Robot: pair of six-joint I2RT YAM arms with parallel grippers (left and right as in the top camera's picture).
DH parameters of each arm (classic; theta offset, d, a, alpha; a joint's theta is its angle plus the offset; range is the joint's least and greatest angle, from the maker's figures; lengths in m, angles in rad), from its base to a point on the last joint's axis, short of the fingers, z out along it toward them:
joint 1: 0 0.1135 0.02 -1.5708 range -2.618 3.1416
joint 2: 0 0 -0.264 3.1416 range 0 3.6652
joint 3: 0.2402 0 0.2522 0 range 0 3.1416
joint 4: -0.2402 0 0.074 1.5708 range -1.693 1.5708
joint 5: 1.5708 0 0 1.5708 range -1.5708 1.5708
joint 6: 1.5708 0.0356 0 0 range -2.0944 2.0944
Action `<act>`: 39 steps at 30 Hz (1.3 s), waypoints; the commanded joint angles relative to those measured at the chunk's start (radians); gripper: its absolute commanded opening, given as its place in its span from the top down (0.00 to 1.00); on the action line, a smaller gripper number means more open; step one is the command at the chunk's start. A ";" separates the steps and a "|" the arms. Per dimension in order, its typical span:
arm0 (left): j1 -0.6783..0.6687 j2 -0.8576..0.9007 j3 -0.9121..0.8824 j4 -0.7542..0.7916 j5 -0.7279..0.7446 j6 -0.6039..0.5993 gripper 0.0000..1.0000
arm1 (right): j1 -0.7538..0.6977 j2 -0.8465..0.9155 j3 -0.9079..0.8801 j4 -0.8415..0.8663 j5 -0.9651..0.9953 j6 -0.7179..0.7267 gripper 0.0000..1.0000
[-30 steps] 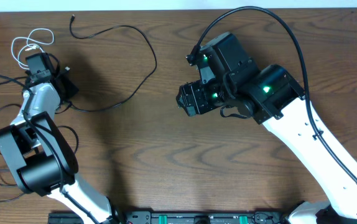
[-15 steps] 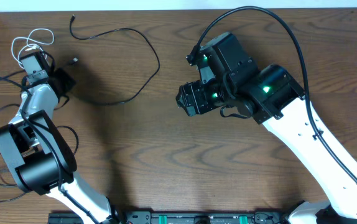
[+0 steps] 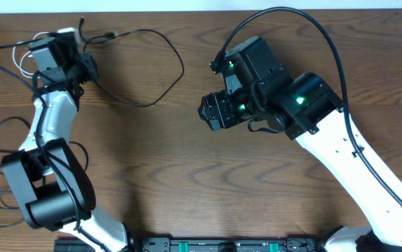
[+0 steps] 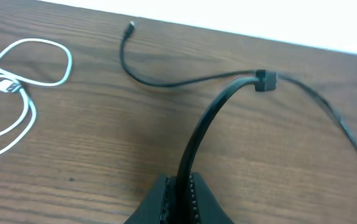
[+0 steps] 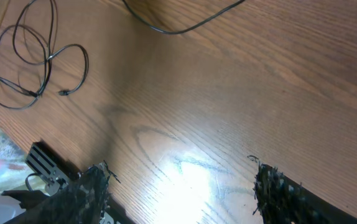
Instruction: Untangle cables
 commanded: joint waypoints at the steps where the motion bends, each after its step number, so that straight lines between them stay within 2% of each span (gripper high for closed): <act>1: 0.008 0.055 0.009 0.001 -0.024 0.069 0.92 | 0.006 0.005 -0.003 -0.001 0.007 -0.011 0.27; 2: 0.008 0.070 0.009 0.000 -0.049 0.069 0.84 | 0.006 0.005 -0.003 -0.002 0.007 -0.010 0.27; 4: 0.008 0.100 0.009 -0.007 -0.090 0.069 0.27 | 0.006 0.005 -0.003 -0.003 0.007 -0.004 0.27; 6: 0.008 0.108 0.009 -0.010 -0.100 0.069 0.27 | 0.006 0.005 -0.003 -0.003 0.007 -0.003 0.27; 9: 0.008 0.101 0.009 -0.002 -0.100 0.068 0.11 | 0.006 0.005 -0.003 -0.004 0.007 -0.003 0.27; 10: 0.008 0.095 0.009 -0.002 -0.100 0.068 0.09 | 0.006 0.005 -0.003 -0.004 0.007 -0.003 0.27; 15: 0.002 0.051 0.009 -0.007 -0.052 -0.007 0.07 | 0.006 0.005 -0.003 -0.007 0.007 -0.004 0.27; 17: -0.011 0.032 0.009 -0.016 0.068 -0.028 0.10 | 0.006 0.005 -0.003 -0.006 0.007 -0.004 0.26; 19: -0.036 0.026 0.009 -0.022 0.203 -0.038 0.18 | 0.006 0.005 -0.003 -0.005 0.007 -0.004 0.26; 22: -0.098 0.027 0.009 -0.068 0.328 -0.037 0.20 | 0.006 0.005 -0.003 -0.005 0.007 -0.004 0.26; 25: -0.184 0.029 0.009 -0.166 0.312 0.068 0.20 | 0.006 0.005 -0.003 -0.006 0.007 -0.004 0.26; 28: -0.274 0.031 0.009 -0.246 0.196 0.161 0.20 | 0.006 0.005 -0.003 -0.006 0.007 -0.004 0.25; 31: -0.358 0.033 0.009 -0.269 -0.005 0.177 0.20 | 0.006 0.005 -0.003 -0.007 0.007 -0.004 0.25; 33: -0.394 0.034 0.009 -0.269 -0.083 0.177 0.20 | 0.006 0.005 -0.003 -0.010 0.007 -0.004 0.26; 39: -0.417 0.055 0.009 -0.273 -0.103 0.192 0.20 | 0.006 0.005 -0.003 -0.019 0.007 -0.004 0.26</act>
